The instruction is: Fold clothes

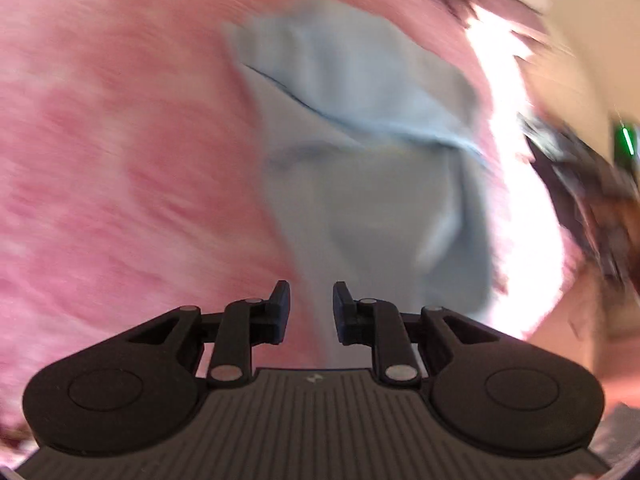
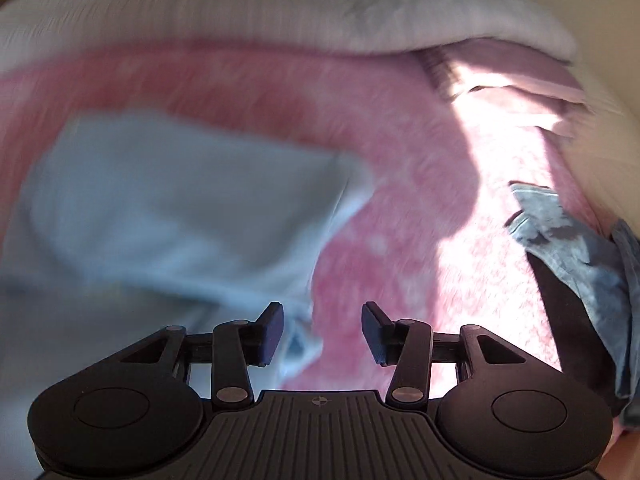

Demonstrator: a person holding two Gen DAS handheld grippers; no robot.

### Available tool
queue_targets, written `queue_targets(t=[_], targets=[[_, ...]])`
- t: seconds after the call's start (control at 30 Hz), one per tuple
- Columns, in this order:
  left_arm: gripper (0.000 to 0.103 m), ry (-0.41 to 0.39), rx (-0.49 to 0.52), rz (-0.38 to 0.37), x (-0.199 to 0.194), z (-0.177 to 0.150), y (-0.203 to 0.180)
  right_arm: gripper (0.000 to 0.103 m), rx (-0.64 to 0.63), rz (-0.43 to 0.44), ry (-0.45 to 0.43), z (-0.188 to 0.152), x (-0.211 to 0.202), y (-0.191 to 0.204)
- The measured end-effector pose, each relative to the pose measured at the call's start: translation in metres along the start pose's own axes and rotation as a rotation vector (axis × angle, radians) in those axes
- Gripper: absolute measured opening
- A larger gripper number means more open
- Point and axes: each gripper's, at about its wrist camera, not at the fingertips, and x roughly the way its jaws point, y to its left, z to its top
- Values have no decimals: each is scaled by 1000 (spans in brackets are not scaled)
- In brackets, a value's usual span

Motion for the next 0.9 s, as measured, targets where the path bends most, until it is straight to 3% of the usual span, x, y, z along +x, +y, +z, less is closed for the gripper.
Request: queue_targets(t=[0.13, 0.23, 0.47, 0.63, 0.67, 0.7, 0.73, 0.8, 0.9], targets=[[17, -92, -73, 86, -5, 21, 3, 47, -156, 65, 15, -31, 5, 36], [17, -114, -70, 116, 4, 33, -12, 47, -330, 61, -57, -33, 6, 66], [19, -112, 93, 172, 42, 56, -52, 47, -810, 2, -241, -37, 36, 131], [19, -77, 122, 176, 66, 60, -61, 47, -1149, -98, -311, -63, 76, 151], [19, -70, 128, 180, 70, 61, -63, 43, -1192, -102, -336, -67, 79, 150], [19, -65, 136, 185, 72, 62, -65, 29, -1187, -74, -352, -65, 79, 144], [19, -61, 145, 191, 75, 63, -67, 5, -1115, -16, -355, -57, 74, 134], [19, -53, 166, 202, 79, 64, -71, 5, -855, 116, -359, -30, 56, 106], [21, -45, 228, 228, 88, 68, -81, 4, -340, 319, -361, 15, 26, 31]])
